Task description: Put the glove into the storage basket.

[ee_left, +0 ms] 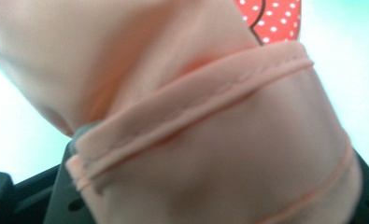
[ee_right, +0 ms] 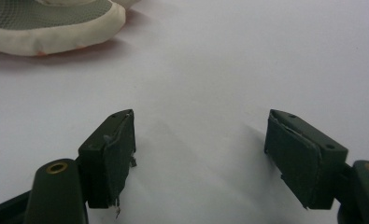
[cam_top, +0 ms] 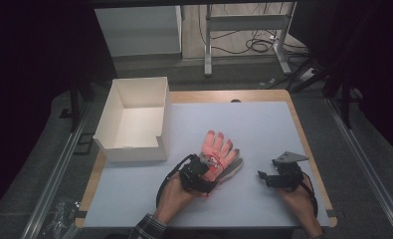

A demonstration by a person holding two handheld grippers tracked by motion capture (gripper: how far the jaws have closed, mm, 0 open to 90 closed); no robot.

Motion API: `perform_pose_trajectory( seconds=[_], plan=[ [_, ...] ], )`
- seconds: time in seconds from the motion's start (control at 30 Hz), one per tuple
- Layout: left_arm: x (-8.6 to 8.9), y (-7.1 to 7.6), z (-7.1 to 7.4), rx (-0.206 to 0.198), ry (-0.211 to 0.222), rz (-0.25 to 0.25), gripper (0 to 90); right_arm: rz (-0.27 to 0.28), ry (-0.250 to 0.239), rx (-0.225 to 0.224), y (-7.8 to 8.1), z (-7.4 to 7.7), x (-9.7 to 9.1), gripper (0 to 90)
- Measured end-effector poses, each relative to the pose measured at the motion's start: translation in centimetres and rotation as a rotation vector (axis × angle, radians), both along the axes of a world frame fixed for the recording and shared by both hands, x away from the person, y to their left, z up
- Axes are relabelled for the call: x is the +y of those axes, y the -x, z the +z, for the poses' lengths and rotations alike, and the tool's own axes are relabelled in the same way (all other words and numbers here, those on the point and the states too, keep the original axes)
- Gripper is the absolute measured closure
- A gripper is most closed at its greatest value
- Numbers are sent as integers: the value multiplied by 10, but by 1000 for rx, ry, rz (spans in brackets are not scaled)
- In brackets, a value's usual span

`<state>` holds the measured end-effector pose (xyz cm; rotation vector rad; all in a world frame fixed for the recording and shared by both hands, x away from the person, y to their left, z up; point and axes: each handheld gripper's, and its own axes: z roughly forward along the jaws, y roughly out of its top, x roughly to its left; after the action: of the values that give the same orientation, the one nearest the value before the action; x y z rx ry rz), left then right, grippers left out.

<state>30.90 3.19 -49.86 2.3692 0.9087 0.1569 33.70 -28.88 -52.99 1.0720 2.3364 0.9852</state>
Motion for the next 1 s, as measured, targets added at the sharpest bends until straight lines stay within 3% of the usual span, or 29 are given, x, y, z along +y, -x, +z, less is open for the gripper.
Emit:
perform_pose_trajectory(
  seconds=[0.17,0.43,0.87,1.0],
  plan=[
    [8,-3,5,-8,30,12,416,-1,0,0,0,0,0,249],
    [12,-7,14,-27,28,23,431,-1,0,1,0,0,0,248],
    [22,-24,53,-99,29,74,447,-1,-1,0,0,0,0,248],
    [28,-31,65,-111,45,93,491,0,1,0,0,0,0,248]
  ],
)
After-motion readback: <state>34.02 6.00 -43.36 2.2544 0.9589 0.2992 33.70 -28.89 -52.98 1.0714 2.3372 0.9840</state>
